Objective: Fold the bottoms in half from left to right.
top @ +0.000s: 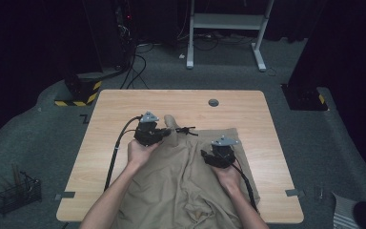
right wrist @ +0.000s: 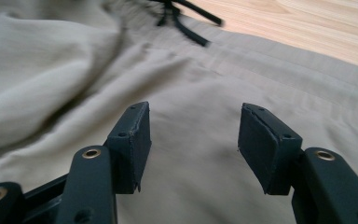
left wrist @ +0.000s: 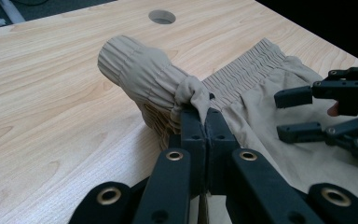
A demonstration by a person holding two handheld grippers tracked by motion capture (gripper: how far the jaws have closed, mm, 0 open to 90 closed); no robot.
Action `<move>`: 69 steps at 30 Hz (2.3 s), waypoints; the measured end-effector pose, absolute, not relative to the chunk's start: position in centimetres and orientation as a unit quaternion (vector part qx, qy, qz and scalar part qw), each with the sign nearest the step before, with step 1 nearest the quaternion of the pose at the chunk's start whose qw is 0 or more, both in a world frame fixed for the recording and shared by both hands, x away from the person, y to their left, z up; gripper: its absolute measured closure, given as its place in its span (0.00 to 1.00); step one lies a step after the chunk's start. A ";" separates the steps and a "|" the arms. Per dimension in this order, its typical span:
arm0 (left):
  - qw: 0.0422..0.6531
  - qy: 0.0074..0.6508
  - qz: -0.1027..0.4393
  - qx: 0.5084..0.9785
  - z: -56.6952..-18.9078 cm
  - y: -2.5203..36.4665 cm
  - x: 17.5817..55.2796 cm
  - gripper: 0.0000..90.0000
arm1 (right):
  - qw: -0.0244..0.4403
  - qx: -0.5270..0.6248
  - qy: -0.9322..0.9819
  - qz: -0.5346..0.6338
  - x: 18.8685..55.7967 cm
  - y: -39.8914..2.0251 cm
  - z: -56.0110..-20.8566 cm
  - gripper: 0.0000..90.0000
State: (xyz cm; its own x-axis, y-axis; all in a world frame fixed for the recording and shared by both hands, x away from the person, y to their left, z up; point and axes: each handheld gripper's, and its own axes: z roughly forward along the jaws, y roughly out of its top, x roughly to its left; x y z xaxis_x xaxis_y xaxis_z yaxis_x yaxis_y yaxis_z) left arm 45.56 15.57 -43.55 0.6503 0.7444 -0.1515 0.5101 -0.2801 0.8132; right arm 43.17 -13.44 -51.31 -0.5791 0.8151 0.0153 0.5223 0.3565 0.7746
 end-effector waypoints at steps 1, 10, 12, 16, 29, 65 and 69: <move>0.451 0.397 0.130 0.789 -43.5 15.6 45.6 0.98 | 0.189 0.413 0.806 0.380 43.1 -13.0 -51.3 0.49; 0.462 0.396 0.132 0.783 -42.8 15.8 45.6 0.99 | 0.183 0.408 0.821 0.355 43.5 -11.7 -52.3 0.47; 0.466 0.391 0.134 0.782 -42.4 15.5 45.7 0.99 | 0.183 0.406 0.822 0.356 43.7 -11.5 -52.3 0.47; 0.473 0.384 0.138 0.781 -41.6 15.1 45.9 0.99 | 0.183 0.407 0.822 0.355 44.0 -10.7 -52.3 0.47; 0.482 0.378 0.138 0.778 -40.6 13.7 46.7 0.99 | 0.146 0.390 0.828 0.375 45.3 -5.5 -52.1 0.45; 0.466 0.376 0.127 0.791 -41.8 10.5 48.8 0.98 | 0.166 0.370 0.834 0.374 43.3 -9.3 -50.6 0.46; 0.466 0.375 0.122 0.792 -42.2 9.7 49.0 0.98 | 0.186 0.379 0.834 0.355 42.6 -12.3 -50.8 0.45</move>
